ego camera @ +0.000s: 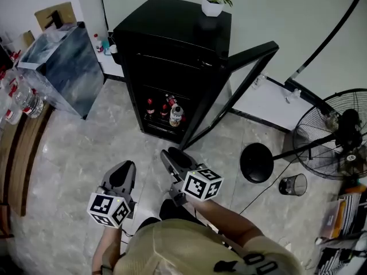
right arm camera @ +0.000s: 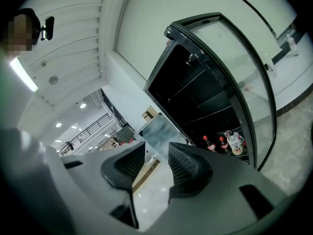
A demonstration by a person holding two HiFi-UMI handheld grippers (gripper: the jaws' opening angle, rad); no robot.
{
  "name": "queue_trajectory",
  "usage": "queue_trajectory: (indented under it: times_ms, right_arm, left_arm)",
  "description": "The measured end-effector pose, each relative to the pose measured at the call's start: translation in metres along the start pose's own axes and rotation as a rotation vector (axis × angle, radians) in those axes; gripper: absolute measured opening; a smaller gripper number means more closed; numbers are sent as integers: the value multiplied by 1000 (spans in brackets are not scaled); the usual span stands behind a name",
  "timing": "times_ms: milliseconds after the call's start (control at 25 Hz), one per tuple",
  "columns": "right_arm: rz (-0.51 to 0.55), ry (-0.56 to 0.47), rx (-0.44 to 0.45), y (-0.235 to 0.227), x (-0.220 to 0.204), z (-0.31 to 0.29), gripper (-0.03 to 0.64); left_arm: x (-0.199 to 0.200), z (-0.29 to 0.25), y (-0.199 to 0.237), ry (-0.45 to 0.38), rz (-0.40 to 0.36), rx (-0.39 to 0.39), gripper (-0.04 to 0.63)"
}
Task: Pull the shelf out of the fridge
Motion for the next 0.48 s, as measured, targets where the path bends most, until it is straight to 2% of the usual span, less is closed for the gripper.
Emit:
queue_trajectory:
  times_ms: [240,480]
  right_arm:
    - [-54,-39,-45,-30,8,-20,171]
    - [-138,-62,-93,-56,11,-37,178]
  left_arm:
    - [-1,-27,6,22,2,-10,37]
    - [5,-44,18,-4,54,-5,37]
Point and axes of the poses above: the fingertips, and each gripper's own axes: z backward along the fingers, y to its left, x out of its top, the point moved 1 cm from there along z, backward along the fingers, and after that the axes turned 15 degrees about z, right-handed, at the moved point
